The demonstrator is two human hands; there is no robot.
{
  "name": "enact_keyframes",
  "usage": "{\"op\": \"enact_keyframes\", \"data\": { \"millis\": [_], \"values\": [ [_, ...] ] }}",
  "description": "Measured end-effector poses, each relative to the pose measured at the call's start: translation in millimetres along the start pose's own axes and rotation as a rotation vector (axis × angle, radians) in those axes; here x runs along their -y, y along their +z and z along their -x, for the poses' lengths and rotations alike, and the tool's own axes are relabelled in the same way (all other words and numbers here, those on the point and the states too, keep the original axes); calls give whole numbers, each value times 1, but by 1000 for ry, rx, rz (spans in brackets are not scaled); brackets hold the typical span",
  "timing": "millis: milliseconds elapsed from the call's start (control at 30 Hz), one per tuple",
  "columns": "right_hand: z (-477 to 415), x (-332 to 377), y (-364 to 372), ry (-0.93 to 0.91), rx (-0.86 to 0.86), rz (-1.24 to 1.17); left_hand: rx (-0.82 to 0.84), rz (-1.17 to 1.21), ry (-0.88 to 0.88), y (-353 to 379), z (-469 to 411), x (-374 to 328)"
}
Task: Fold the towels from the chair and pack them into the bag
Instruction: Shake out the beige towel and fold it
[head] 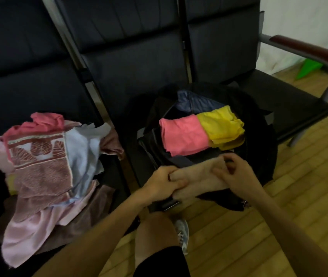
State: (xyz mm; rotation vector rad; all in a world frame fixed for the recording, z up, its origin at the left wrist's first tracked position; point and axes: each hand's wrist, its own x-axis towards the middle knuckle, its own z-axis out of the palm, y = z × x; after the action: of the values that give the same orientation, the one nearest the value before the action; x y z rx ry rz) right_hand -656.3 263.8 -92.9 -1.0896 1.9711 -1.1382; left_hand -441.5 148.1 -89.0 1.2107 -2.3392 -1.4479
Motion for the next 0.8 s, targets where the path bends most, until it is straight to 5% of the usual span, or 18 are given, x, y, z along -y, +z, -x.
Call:
{"op": "enact_keyframes", "data": {
  "millis": [167,367,800],
  "values": [
    [-70,-11,-33,-1,-137,202,31,-93,114,12,-89,-28],
    [-113,-48,-12,107,-57,310,224,-451,-27,27,-142,6],
    [-136,-74,50,225,62,397,-103,-595,-171,38,-150,51]
  ]
}}
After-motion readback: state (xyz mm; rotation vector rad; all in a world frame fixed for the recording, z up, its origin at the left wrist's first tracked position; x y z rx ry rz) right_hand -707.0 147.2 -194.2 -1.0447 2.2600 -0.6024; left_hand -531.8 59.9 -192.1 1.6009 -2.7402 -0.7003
